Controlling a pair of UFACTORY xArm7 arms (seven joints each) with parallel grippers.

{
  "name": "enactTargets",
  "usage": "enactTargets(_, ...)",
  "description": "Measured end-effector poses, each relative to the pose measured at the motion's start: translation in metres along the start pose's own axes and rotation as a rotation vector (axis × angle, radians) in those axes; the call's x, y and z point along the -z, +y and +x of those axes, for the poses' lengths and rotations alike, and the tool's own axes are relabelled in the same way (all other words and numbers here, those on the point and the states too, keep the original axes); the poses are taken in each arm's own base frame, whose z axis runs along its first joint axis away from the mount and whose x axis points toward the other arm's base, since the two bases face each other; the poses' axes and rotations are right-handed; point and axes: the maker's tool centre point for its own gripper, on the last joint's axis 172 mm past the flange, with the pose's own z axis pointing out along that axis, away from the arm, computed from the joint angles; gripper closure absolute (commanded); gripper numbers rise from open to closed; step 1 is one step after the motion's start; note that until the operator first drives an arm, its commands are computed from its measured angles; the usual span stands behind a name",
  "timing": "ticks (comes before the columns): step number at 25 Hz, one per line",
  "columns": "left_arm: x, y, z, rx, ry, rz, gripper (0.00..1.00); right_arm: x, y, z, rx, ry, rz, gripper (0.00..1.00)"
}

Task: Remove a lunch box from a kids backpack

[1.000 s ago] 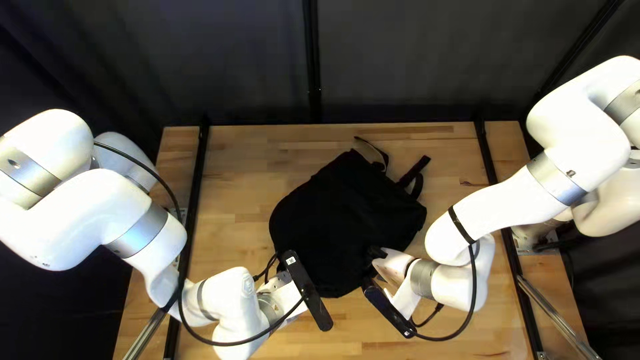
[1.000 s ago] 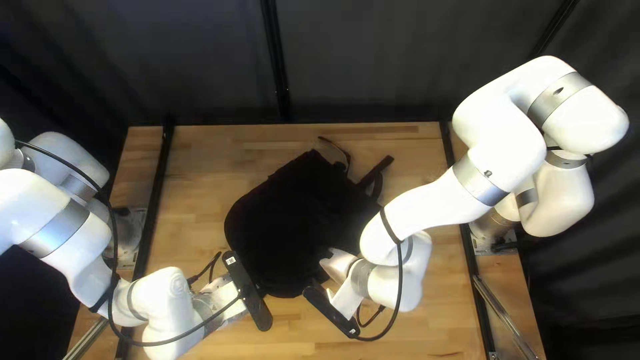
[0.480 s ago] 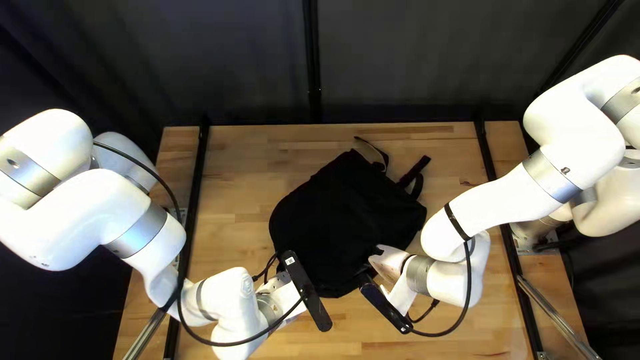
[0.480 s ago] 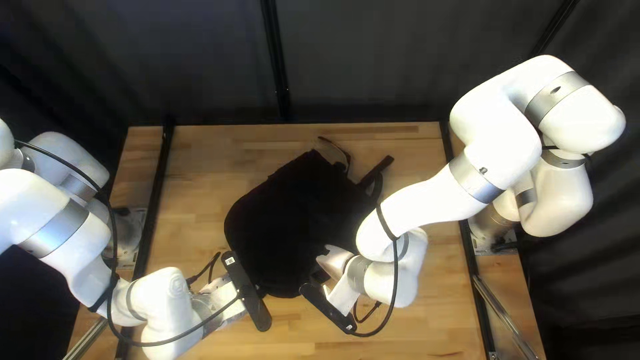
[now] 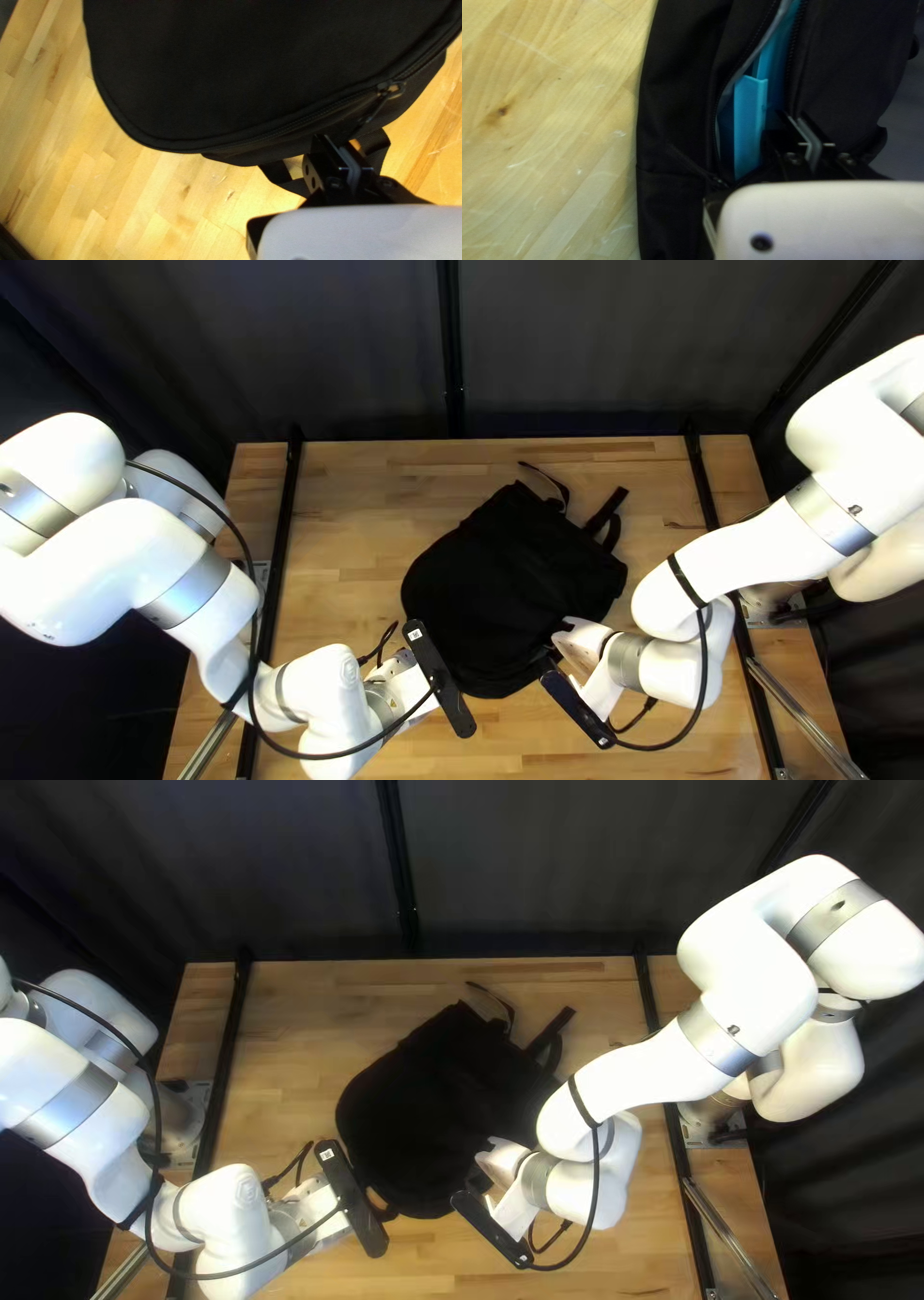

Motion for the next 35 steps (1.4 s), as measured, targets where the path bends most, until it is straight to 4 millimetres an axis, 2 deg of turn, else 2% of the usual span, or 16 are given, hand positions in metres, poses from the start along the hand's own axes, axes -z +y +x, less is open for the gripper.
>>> enactTargets(7,-0.004,-0.012,0.002,-0.005,-0.009,0.008,1.00,0.006,-0.004,0.004,-0.003,0.008,0.026,1.00)
enactTargets(14,-0.007,-0.039,-0.007,0.000,-0.023,0.029,1.00,0.013,-0.008,0.007,-0.001,0.015,0.038,1.00)
enactTargets(35,-0.031,-0.097,-0.014,0.030,-0.071,0.059,1.00,0.011,-0.015,0.008,0.014,0.033,0.049,1.00)
